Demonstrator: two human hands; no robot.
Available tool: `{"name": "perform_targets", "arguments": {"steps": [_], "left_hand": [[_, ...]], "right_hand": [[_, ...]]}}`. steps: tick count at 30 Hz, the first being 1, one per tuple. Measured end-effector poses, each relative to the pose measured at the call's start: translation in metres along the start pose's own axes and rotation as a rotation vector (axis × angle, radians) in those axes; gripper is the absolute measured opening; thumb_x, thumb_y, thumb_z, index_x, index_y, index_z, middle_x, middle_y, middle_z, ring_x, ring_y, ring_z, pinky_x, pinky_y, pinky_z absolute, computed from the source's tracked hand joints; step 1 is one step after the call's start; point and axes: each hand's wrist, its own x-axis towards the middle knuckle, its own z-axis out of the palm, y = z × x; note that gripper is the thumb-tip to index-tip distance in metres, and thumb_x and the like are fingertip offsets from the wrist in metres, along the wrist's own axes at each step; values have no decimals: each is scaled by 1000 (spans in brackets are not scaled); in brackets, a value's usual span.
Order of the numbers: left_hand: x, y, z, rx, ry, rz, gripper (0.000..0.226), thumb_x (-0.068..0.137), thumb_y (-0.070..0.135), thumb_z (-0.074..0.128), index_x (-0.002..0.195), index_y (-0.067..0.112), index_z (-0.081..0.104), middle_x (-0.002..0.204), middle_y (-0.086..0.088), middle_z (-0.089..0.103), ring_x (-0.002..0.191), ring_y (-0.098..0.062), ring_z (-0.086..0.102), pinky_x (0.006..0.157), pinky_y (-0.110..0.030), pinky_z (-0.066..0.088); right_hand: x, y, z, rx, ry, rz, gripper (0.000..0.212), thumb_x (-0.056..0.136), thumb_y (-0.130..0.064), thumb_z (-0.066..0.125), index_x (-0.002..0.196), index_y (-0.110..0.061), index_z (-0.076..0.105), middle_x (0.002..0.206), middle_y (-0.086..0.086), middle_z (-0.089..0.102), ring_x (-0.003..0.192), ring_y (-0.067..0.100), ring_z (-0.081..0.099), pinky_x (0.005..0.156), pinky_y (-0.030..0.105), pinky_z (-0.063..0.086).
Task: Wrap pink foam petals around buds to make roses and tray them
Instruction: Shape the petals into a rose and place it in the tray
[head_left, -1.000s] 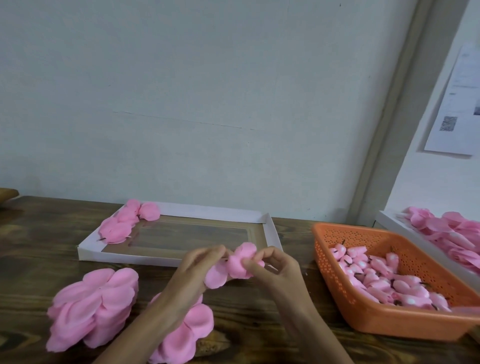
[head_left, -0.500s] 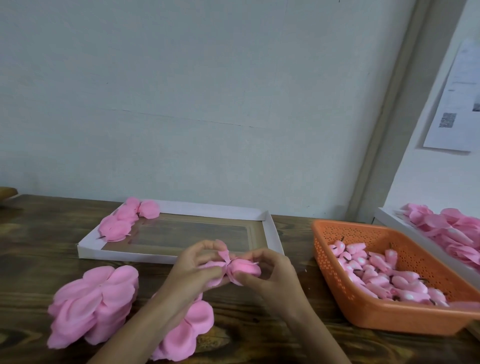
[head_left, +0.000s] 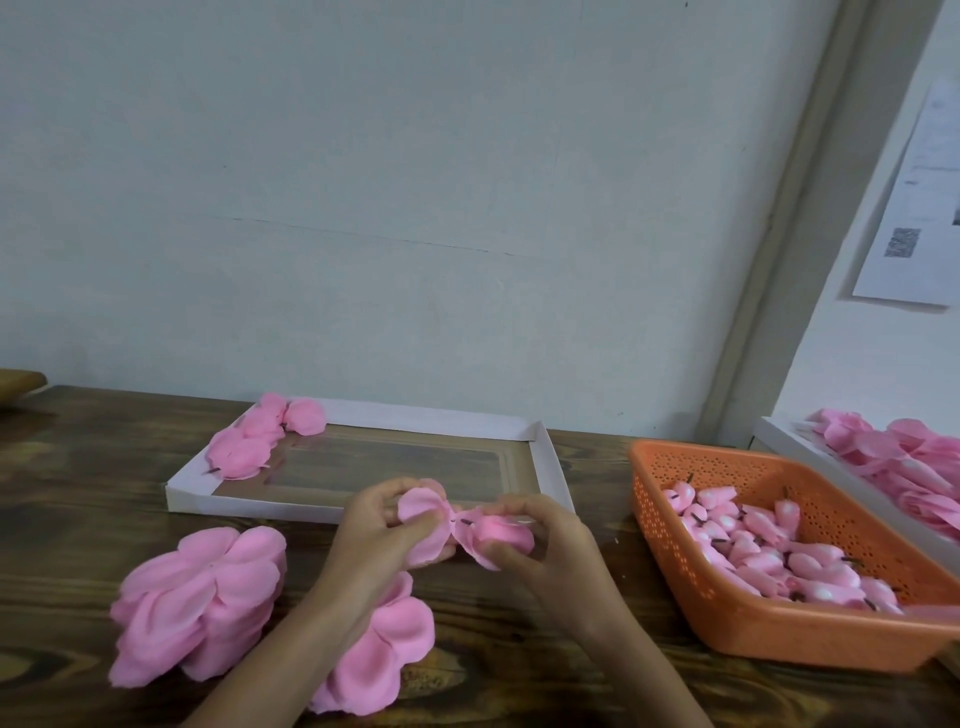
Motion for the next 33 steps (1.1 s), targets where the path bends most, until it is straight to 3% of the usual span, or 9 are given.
{"name": "perform_targets", "arguments": {"steps": [4,7,10,13,16,18,22,26,33], "left_hand": [[2,-1,-1,13,52,-9,28,87,-18,68,99,7,75,96,-15,76,79,-33,78,66,-41,65],[1,-3,-1,177,-70,-15,39,86,-12,69,111,18,70,90,-14,77,71,-30,76,59,-35,62],[-4,-5,2,516,-122,121,42,83,5,79,112,34,70,106,9,74,95,-14,73,70,-16,56],[-9,0,9,798,-6,350,52,83,13,78,129,34,64,127,27,50,128,-9,48,98,-25,48],[-10,2,9,827,-115,412,76,84,16,71,147,45,42,146,39,26,145,5,18,113,-27,30],[-12,4,8,648,-233,406,74,80,29,72,142,56,42,144,48,33,138,16,33,110,-23,37],[-13,2,13,413,-325,460,36,83,21,88,116,32,78,124,22,69,118,-7,67,99,-27,57],[-13,1,16,301,-201,404,19,80,9,85,93,24,85,102,17,78,97,-11,76,87,-38,64],[-8,3,12,279,-203,308,19,75,28,87,91,36,80,95,10,81,91,-12,79,84,-42,65]], "right_hand": [[2,5,-11,-68,34,35,29,89,-21,82,113,-32,72,104,-22,72,98,1,68,80,14,58],[5,8,-19,-36,103,59,30,86,-22,85,113,-30,74,104,-18,74,98,4,70,82,20,61],[6,6,-24,72,96,41,31,83,-18,87,106,-32,71,103,-10,77,98,8,74,81,30,64],[5,1,-25,201,46,13,32,82,-12,89,107,-19,71,102,-3,79,96,15,77,74,29,63],[3,0,-25,240,-31,-5,27,81,-8,89,103,-14,73,101,-1,78,94,19,77,73,27,62],[2,-2,-26,255,-74,4,25,81,-7,89,100,-16,75,100,0,77,92,22,78,74,31,64],[1,-4,-27,283,-149,27,27,81,-5,89,102,-14,77,104,6,78,93,27,78,83,41,65],[0,-5,-25,238,-151,8,28,81,-6,89,105,-12,77,107,5,79,95,24,78,86,45,65],[-5,-10,-17,6,-66,-151,51,76,-8,92,114,-33,68,108,-11,73,89,14,76,76,32,65]]}}
